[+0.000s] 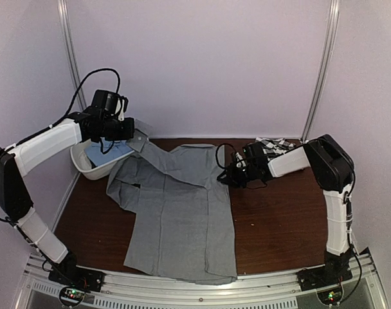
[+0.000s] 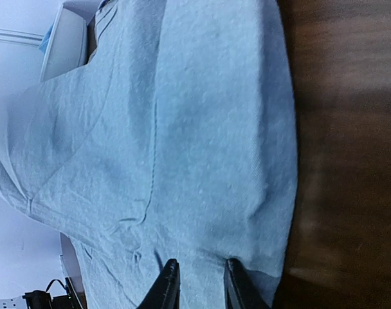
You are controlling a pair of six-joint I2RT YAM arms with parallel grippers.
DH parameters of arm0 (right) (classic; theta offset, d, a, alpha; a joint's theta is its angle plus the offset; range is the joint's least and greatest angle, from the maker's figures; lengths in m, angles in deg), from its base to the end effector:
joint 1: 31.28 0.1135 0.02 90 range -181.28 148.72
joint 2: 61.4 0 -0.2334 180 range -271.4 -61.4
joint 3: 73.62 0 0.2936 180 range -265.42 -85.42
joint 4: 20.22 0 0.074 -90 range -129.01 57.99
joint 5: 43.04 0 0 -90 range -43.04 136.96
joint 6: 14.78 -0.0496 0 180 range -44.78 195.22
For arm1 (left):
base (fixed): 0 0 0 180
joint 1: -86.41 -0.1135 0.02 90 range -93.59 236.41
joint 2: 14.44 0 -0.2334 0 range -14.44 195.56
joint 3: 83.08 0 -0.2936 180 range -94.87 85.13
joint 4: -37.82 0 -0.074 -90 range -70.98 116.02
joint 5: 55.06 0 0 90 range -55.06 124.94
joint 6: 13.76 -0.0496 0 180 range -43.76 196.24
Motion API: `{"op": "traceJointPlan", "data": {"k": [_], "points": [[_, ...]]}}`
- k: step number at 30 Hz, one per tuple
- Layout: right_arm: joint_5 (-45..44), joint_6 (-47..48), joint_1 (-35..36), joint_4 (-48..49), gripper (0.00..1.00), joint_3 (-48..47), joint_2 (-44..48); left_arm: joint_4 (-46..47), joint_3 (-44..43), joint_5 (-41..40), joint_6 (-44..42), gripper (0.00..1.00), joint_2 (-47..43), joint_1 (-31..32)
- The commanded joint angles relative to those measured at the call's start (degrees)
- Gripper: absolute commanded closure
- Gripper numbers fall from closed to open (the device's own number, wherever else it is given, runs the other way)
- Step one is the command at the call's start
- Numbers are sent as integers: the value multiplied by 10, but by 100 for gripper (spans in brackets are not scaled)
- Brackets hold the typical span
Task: Fold and stack the long sleeve shirts
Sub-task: Fold the sleeve of the 1/3-folded shirt.
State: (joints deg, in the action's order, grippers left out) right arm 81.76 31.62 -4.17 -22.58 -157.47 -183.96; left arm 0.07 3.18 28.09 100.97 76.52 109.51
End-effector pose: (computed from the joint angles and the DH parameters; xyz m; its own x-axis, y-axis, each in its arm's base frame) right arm 0.3976 0.2354 0.0512 -0.9457 0.1520 -0.2874 -0.1450 0.5938 0.7914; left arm 0.3870 -0.1586 0.2905 -0.6042 -0.1939 -0.7729 0.0516 0.9584 -0.2807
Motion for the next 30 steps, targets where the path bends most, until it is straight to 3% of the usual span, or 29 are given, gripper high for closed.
{"op": "traceJointPlan", "data": {"k": [1,20,30], "points": [[15,16,-24,-28,74,-73,-42,10,4,7,4,100,-15,1],[45,-32,-75,-101,74,-383,-232,12,3,102,-21,100,-6,2],[40,-84,-88,-76,74,-435,-284,51,44,211,-65,100,-40,38]]}}
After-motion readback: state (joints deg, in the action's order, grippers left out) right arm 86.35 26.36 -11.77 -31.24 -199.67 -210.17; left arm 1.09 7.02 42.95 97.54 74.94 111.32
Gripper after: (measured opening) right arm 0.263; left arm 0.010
